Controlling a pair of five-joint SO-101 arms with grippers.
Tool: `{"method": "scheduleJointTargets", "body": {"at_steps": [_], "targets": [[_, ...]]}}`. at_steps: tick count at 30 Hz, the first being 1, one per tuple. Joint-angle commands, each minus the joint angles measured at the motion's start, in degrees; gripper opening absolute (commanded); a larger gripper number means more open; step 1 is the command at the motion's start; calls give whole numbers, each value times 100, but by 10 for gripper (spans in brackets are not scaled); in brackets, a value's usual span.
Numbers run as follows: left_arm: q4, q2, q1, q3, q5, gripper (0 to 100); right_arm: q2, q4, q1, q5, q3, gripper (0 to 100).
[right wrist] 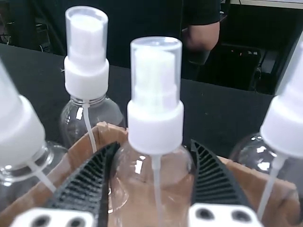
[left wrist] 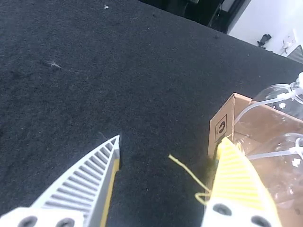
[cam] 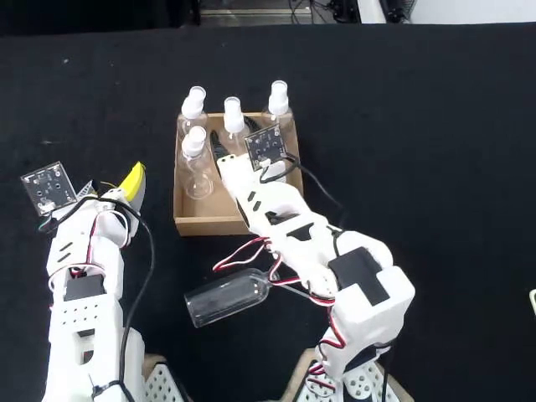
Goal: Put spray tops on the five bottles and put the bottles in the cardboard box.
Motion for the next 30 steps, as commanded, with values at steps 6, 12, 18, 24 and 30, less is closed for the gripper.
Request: {"method": "scheduleJointTargets", "body": {"at_steps": [6, 12, 18, 24, 30], "targets": [[-149, -88, -48, -119, -18, 299, -13, -44, -53, 53, -154, 212], [-149, -88, -48, -119, -18, 299, -4, -35, -79, 62, -154, 221], [-149, -88, -48, -119, -18, 299, -13, -35, -79, 62, -145, 221], [-149, -88, -48, -119, -18, 299, -13, -79, -79, 70, -92, 221], [-149, -88, -48, -119, -18, 299, -13, -79, -79, 70, -119, 226]]}}
